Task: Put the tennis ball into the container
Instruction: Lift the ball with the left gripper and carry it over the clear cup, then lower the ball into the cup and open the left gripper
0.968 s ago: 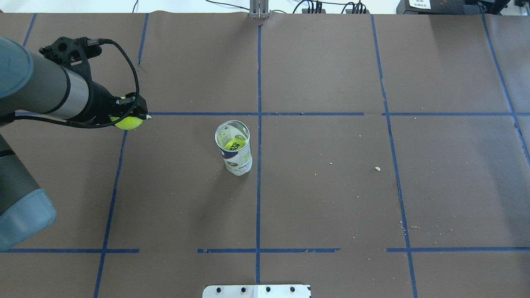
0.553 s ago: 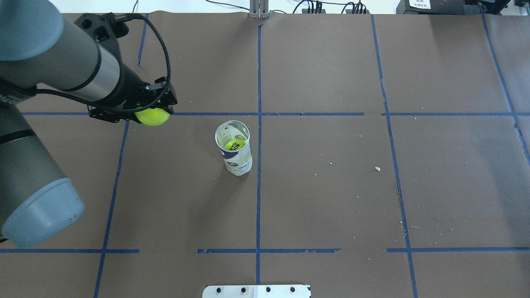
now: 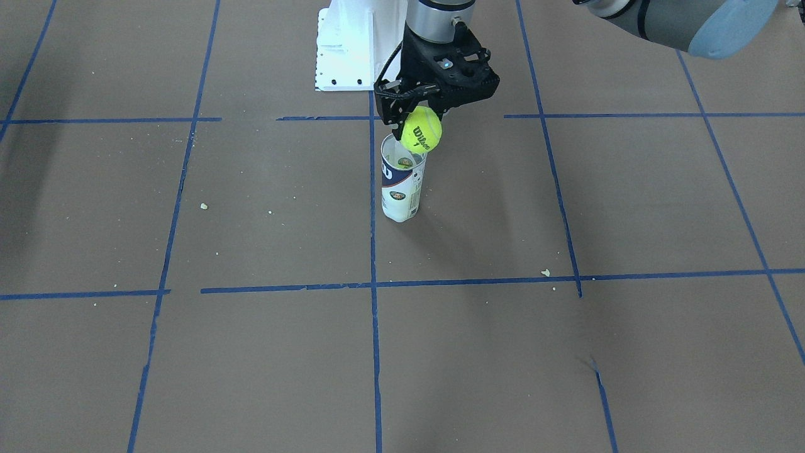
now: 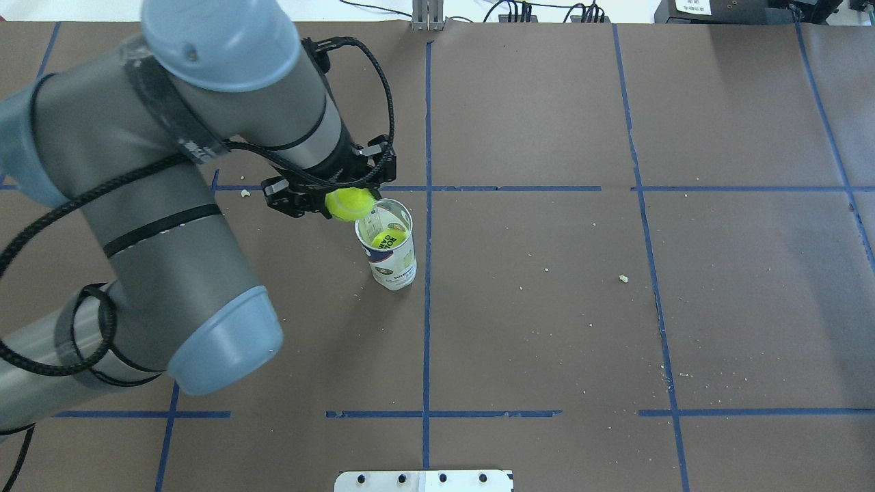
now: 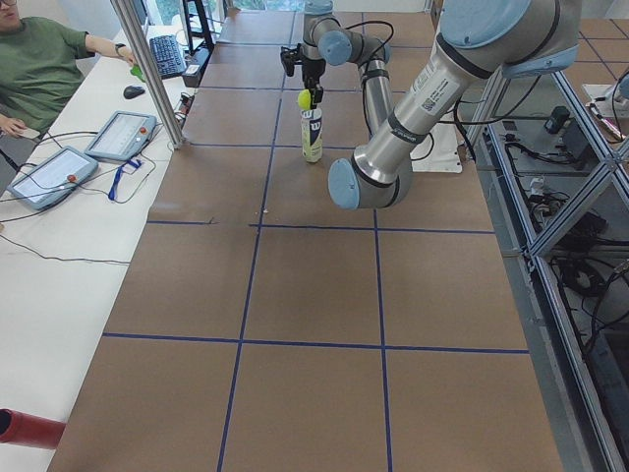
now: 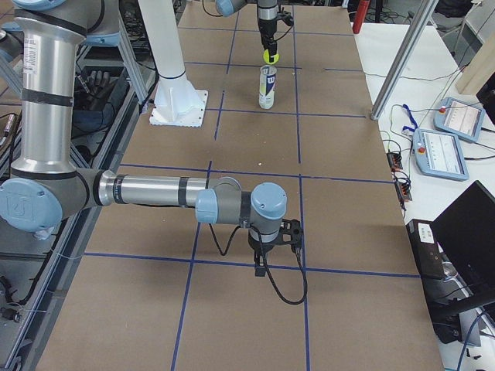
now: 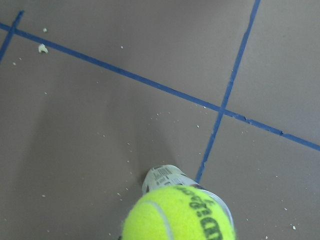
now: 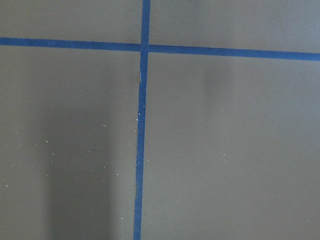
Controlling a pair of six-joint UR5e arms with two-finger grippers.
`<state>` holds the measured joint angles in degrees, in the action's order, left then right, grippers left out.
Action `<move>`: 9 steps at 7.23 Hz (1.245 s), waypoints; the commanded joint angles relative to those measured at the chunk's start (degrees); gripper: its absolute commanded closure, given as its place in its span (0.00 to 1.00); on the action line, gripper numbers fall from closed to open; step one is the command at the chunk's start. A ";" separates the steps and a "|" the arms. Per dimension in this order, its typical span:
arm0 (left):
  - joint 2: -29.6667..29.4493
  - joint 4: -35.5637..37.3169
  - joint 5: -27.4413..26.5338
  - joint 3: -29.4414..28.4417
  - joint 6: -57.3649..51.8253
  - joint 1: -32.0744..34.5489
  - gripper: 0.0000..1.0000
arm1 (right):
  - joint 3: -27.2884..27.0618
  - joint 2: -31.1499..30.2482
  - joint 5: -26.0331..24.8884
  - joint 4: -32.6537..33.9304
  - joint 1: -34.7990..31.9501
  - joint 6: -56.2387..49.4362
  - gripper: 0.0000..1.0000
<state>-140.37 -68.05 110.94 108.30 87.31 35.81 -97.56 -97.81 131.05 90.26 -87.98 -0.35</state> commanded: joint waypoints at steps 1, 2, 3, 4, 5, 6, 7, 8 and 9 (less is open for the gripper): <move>-1.22 -0.24 -0.37 -2.21 0.49 -0.48 0.93 | 0.00 -0.02 0.00 0.00 0.00 0.00 0.00; -1.04 -0.24 -0.46 -2.21 0.41 -0.83 0.59 | 0.00 -0.02 0.00 0.00 0.00 0.00 0.00; -0.87 -0.24 -0.46 -2.13 0.32 -0.92 0.04 | 0.00 -0.02 0.00 0.00 0.00 0.00 0.00; -0.87 -0.24 -0.46 -1.95 0.32 -0.84 0.00 | 0.00 -0.02 0.00 0.00 0.00 0.00 0.00; -0.69 -0.16 -0.46 -1.51 0.06 -0.83 0.00 | 0.00 -0.02 0.00 0.00 0.00 0.00 0.00; -0.26 -0.15 -0.46 -1.25 -0.12 -0.75 0.00 | 0.00 -0.02 0.00 0.00 0.00 0.00 0.00; 0.44 -0.24 -0.46 -0.29 -0.38 -0.66 0.00 | 0.00 -0.02 0.00 0.00 0.00 0.00 0.00; 2.28 -0.24 -0.37 2.33 -2.47 -0.48 0.00 | 0.00 -0.02 0.00 0.00 0.00 0.00 0.00; 5.34 -0.33 -0.29 5.58 -6.85 -0.13 0.00 | 0.00 -0.02 0.00 0.00 0.00 0.00 0.00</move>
<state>-138.20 -68.30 110.55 110.26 84.68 35.33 -97.56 -97.82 131.05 90.26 -87.98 -0.35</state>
